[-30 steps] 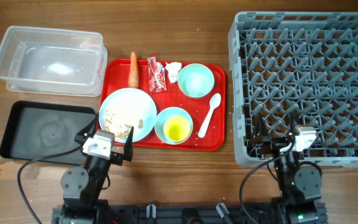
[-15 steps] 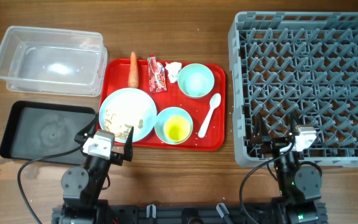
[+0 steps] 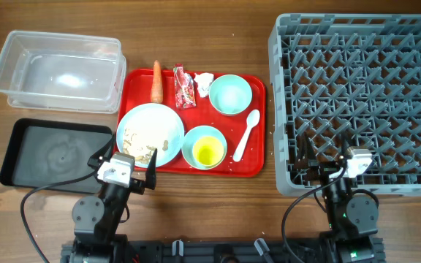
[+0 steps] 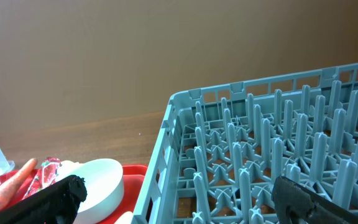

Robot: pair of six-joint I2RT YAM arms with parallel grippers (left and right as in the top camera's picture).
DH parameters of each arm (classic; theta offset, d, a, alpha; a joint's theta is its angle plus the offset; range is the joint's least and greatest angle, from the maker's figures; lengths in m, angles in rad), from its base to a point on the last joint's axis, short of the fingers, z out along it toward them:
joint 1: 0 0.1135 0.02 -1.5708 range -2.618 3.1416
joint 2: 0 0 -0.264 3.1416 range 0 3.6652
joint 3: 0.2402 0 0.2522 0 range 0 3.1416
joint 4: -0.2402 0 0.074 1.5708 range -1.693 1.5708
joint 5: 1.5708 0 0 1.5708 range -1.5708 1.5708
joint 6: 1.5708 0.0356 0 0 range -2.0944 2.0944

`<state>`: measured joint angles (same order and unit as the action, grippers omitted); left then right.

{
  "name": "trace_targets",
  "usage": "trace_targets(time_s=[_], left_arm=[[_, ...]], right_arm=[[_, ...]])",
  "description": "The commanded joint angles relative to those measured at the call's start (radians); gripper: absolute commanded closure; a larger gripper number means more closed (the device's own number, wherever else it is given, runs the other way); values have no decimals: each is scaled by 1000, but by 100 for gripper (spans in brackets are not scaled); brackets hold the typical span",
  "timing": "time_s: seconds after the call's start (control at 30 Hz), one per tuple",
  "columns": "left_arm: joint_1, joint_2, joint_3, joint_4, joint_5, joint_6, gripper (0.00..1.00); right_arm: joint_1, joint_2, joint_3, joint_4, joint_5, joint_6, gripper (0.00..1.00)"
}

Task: Sort waste into correct bins and load items into the dishwasher rack

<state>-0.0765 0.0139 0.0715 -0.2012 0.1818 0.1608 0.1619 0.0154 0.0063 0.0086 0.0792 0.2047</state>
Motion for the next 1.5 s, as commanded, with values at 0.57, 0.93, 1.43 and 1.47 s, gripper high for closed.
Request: trace_targets(time_s=[0.57,0.93,1.43,1.47], left_arm=[[-9,830,869,-272,219,-285,0],[-121,1440,1367,-854,357,-378,19],[-470,1824,1352,-966,-134,-483,52],[-470,1842,1352,-971,-130,-483,57]], right_arm=[[-3,642,697,-269,-309,8,0],[-24,1229,1236,-745,-309,27,0],[-59,1257,1235,-807,-297,39,0],[-59,1257,1235,-807,-290,38,0]])
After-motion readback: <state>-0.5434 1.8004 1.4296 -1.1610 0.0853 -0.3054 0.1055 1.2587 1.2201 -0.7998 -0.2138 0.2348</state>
